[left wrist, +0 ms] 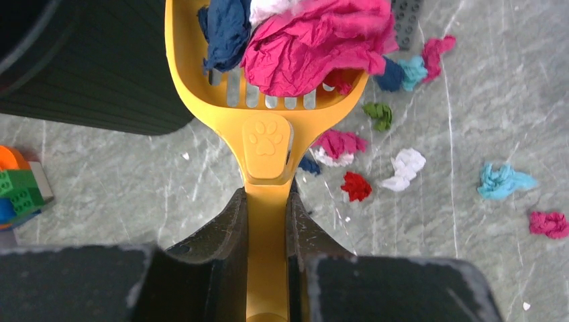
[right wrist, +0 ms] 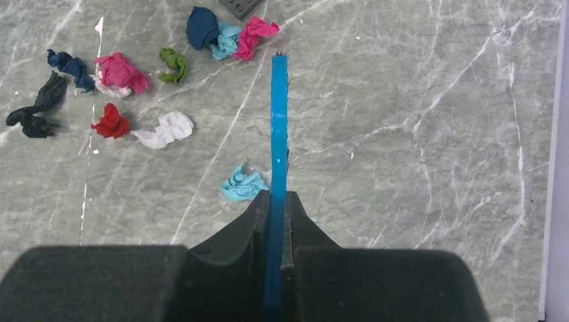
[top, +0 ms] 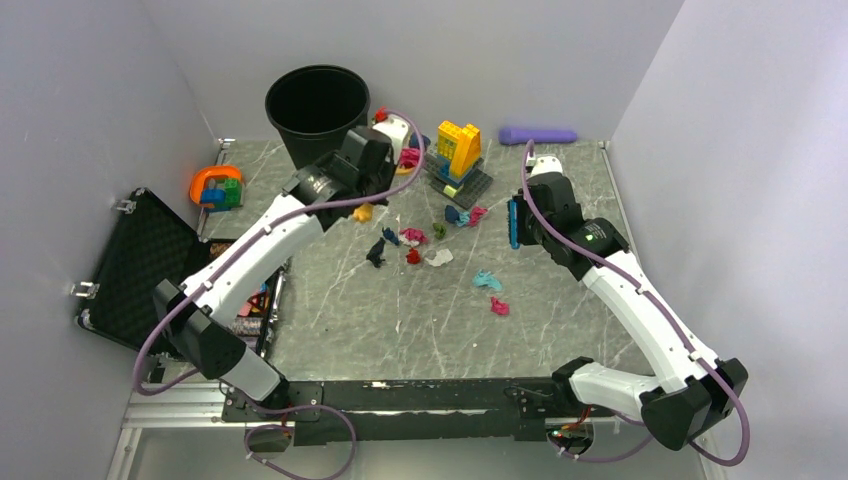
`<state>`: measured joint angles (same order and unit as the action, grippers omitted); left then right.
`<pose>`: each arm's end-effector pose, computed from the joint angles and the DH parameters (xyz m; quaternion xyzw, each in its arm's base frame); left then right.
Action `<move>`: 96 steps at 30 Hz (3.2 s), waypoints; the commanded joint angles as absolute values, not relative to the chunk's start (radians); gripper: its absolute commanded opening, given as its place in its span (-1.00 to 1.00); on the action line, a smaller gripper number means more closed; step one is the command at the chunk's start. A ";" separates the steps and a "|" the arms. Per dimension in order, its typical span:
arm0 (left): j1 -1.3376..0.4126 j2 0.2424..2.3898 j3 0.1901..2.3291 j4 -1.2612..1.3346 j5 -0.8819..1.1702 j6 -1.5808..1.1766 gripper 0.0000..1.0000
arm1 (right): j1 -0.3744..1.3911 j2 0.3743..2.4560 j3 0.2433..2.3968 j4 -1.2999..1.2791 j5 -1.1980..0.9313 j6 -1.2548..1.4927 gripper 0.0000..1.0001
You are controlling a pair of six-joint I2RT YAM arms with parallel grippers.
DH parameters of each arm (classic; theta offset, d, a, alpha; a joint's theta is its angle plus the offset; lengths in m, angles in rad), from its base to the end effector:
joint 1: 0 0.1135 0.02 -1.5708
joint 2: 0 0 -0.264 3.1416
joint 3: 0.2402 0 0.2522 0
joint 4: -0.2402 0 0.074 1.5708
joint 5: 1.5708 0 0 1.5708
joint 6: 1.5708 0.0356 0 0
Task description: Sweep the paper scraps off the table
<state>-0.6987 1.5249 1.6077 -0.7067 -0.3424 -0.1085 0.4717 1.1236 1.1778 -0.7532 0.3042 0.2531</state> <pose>0.2637 -0.2059 0.3945 0.1807 0.8617 -0.0370 0.4727 0.2096 0.0949 0.3552 -0.0341 0.8977 0.0195 0.4389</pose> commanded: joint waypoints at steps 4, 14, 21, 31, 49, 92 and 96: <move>-0.550 1.602 1.827 -0.774 -0.215 -0.066 -1.00 | 0.464 1.118 1.222 -0.719 0.292 0.233 -1.00; -0.298 1.758 2.120 -0.838 0.088 -0.147 -1.00 | 0.462 1.144 1.256 -0.734 0.276 0.238 -1.00; -0.089 1.812 2.107 -0.766 0.461 -0.395 -1.00 | 0.462 1.148 1.266 -0.743 0.274 0.243 -1.00; 0.089 1.759 1.750 -0.309 0.917 -0.860 -1.00 | 0.463 1.137 1.253 -0.743 0.261 0.254 -1.00; 0.130 1.737 1.437 0.639 1.030 -1.712 -1.00 | 0.464 1.129 1.254 -0.751 0.254 0.260 -1.00; 0.087 0.865 1.139 -0.743 0.156 -0.417 -1.00 | 0.813 1.966 1.661 -0.337 0.020 0.787 -1.00; 0.087 0.806 1.075 -0.746 0.116 -0.407 -1.00 | 0.741 2.031 1.641 -0.296 -0.044 0.927 -1.00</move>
<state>0.0849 0.8490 1.1114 -0.8177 0.2008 -0.4301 0.8089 1.9995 1.6241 -0.3897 -0.0013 0.7517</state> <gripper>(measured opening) 0.211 0.109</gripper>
